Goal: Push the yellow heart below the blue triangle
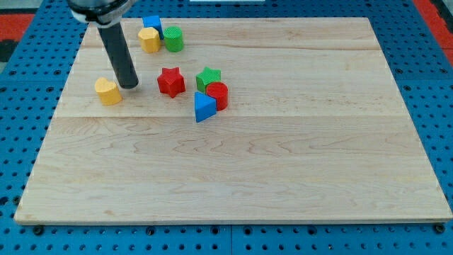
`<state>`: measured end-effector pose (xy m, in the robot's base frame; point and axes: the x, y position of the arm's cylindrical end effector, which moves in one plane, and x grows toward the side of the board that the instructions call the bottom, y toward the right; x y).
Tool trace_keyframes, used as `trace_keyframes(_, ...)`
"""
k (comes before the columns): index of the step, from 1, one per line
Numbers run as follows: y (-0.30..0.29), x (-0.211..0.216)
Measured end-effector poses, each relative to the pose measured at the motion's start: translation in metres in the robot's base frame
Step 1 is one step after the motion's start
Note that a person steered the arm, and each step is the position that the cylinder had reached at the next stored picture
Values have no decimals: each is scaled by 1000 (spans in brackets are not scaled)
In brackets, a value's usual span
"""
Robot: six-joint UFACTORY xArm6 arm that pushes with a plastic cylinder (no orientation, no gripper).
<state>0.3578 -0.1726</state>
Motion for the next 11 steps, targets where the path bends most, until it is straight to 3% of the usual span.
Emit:
trace_keyframes(1, 24, -13)
trace_keyframes(3, 75, 28)
trace_keyframes(4, 67, 31)
trace_keyframes(5, 10, -8)
trace_keyframes(6, -43, -18)
trace_keyframes(7, -65, 21)
trace_keyframes(8, -30, 64)
trace_keyframes(9, 10, 66)
trace_keyframes(10, -9, 52)
trace_keyframes(11, 29, 58)
